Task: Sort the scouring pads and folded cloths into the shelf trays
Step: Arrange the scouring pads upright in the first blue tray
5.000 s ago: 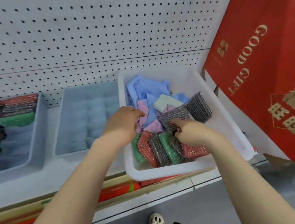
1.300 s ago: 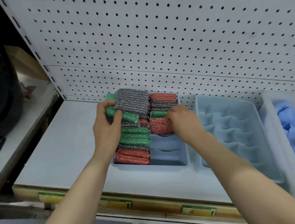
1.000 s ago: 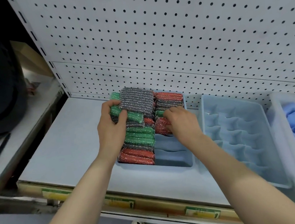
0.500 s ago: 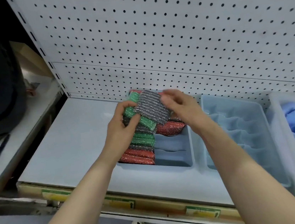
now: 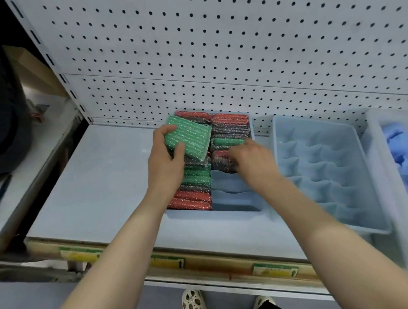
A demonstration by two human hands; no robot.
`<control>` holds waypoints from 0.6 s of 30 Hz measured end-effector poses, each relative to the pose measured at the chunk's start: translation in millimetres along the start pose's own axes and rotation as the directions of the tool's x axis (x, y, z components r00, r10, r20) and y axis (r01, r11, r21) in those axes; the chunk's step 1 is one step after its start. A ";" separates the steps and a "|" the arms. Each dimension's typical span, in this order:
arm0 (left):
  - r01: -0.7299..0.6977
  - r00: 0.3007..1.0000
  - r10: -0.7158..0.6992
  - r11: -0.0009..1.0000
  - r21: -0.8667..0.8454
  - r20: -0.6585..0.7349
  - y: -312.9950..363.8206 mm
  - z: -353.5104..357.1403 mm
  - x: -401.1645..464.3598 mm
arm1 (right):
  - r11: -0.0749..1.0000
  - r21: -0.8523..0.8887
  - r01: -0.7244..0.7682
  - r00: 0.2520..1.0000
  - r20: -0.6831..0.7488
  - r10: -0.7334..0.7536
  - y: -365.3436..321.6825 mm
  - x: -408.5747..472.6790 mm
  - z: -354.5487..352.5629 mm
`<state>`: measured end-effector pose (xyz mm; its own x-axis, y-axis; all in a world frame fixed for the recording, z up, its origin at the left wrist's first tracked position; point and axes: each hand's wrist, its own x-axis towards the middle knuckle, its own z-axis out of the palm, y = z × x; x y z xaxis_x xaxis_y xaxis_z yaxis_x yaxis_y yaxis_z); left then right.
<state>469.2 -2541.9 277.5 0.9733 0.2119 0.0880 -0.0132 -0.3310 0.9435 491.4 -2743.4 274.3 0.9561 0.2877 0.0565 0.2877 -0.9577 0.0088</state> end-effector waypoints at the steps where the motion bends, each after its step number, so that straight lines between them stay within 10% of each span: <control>1: 0.005 1.000 -0.005 1.000 0.015 -0.004 -1.3 0.1 0.6 | 0.999 -0.030 0.019 0.999 0.039 -0.018 -1.7 -2.5 5.2; 11: -0.047 0.998 0.048 0.999 -0.018 0.035 -1.0 -5.4 -3.5 | 0.970 0.241 -0.030 0.997 -0.068 0.048 -3.8 2.3 2.7; 15: -0.062 0.986 0.079 0.991 -0.119 0.147 4.7 -5.8 -8.9 | 0.649 0.757 -0.082 0.968 -0.093 0.231 -8.5 5.4 -18.4; 18: -0.081 0.968 0.111 0.987 -0.141 0.223 6.8 -0.6 -13.4 | 0.538 0.835 -0.118 0.988 0.045 0.147 -9.6 7.9 -29.6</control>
<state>455.9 -2546.5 282.9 0.9922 -0.0367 0.1191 -0.1242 -0.2137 0.9690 494.6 -2732.2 304.3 0.9896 0.1434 0.0119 0.0887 -0.5426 -0.8353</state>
